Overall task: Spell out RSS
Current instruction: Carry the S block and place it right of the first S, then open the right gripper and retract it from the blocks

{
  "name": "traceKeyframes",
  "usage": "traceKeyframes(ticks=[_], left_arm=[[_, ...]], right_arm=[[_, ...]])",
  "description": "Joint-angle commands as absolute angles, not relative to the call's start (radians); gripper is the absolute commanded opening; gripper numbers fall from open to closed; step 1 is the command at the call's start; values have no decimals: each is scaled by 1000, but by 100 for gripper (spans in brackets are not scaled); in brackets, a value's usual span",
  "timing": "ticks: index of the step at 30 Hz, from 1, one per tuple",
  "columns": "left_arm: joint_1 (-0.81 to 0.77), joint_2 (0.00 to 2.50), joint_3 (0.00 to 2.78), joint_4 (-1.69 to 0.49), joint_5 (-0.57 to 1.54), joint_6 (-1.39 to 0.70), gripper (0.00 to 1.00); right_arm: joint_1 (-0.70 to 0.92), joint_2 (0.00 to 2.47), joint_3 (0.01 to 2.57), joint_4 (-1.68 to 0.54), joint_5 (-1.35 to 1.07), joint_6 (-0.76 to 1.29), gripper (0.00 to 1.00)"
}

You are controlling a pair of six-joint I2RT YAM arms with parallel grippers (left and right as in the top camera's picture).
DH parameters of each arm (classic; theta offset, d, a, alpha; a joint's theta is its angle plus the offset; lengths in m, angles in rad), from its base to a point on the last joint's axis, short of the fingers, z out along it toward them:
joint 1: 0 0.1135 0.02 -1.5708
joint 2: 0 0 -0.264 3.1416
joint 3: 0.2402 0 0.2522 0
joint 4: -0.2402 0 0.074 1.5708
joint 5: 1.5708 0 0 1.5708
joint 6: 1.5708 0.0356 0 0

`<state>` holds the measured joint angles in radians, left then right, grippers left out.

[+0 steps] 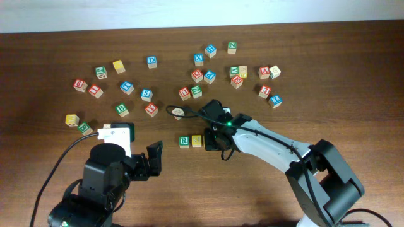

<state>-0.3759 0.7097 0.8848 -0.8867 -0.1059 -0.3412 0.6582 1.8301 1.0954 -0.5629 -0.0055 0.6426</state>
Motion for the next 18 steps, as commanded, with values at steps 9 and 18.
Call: traceKeyframes(ticks=[9,18], left_arm=[[-377,707,897,-885,-113,-344,99],[-377,707,897,-885,-113,-344,99]], right_arm=[[664,1840,1086,-533,-23,636,4],[664,1840,1086,-511,-42,636,4]])
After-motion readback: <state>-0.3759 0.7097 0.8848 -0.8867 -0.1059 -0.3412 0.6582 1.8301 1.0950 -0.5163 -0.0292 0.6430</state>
